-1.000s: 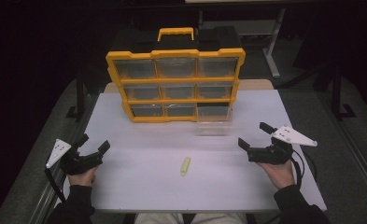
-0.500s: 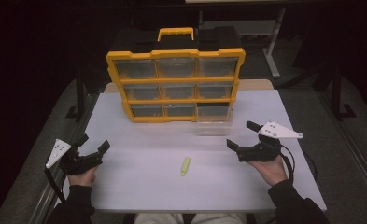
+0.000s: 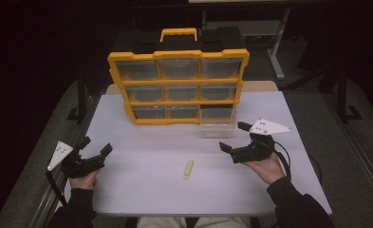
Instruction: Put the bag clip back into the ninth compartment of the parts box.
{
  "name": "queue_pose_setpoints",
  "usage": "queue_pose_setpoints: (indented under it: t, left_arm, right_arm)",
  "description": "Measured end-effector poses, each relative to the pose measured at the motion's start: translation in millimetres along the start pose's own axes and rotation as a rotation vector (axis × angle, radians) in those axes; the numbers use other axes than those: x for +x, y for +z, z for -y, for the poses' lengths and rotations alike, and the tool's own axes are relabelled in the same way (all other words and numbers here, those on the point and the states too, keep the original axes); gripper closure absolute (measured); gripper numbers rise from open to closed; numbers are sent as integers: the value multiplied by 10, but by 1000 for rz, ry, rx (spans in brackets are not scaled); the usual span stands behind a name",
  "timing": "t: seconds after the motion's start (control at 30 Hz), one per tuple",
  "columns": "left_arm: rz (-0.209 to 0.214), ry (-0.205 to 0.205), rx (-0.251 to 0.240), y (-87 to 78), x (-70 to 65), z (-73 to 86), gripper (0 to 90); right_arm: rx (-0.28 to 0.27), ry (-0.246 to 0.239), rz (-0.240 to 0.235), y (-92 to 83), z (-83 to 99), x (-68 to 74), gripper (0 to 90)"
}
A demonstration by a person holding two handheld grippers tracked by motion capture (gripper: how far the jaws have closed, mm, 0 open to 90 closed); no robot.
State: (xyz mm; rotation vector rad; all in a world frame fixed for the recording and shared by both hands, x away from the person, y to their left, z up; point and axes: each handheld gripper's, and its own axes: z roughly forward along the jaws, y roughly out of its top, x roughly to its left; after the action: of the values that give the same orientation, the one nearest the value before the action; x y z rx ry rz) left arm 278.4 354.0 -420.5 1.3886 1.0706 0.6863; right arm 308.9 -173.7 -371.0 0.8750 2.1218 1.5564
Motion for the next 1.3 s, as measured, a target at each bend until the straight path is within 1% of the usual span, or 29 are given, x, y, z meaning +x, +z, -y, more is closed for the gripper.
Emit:
queue_pose_setpoints:
  t: [0.2, 0.23, 0.3, 0.33, 0.4, 0.53, 0.63, 0.7, 0.73, 0.8, 0.87, 1.0, 1.03, 1.07, 1.1, 1.17, 1.3]
  left_arm:
    - [5, 6, 2, 5, -2, 1, 0]
    - [4, 6, 4, 3, 0, 1, 0]
    - [4, 6, 4, 3, -1, 0, 0]
    - [4, 6, 4, 3, -1, 0, 0]
    - [6, 8, 3, 5, -2, 0, 0]
    - [6, 6, 2, 6, -1, 0, 0]
    - [4, 4, 3, 7, 0, 2, 0]
    - [5, 4, 3, 8, -1, 2, 0]
    - [6, 2, 2, 8, -3, 2, 0]
    - [6, 3, 2, 7, -2, 1, 0]
    - [7, 5, 5, 4, 1, 1, 0]
    - [9, 7, 4, 3, 2, 1, 0]
    - [9, 7, 5, 2, 1, 0, 0]
    - [9, 8, 5, 2, 1, 0, 0]
    - [9, 7, 4, 2, 2, 0, 0]
    - [9, 4, 4, 2, 2, -1, 0]
    - [8, 3, 5, -2, 6, -1, 0]
  right_arm:
    - [21, -10, -24, 73, -61, 34, 2]
    - [21, -23, -30, 90, -73, 34, 2]
    - [31, -23, -35, 110, -95, 52, 1]
    - [39, -36, -45, 134, -122, 63, 1]
    - [44, -33, -49, 141, -130, 72, 1]
    - [71, -45, -74, 206, -162, 101, 1]
    - [91, -43, -92, 262, -174, 118, 1]
    - [110, -48, -112, 306, -186, 129, 1]
    - [128, -61, -128, 342, -195, 141, 1]
    - [137, -64, -131, 356, -198, 147, 1]
    - [158, -79, -151, 412, -216, 167, 1]
    - [168, -81, -158, 445, -232, 182, 1]
    - [178, -90, -166, 480, -249, 196, 1]
    - [178, -90, -166, 480, -249, 196, 1]
    - [189, -92, -178, 513, -268, 212, 1]
    - [191, -97, -181, 528, -274, 214, 1]
    - [213, -107, -198, 611, -302, 236, 1]
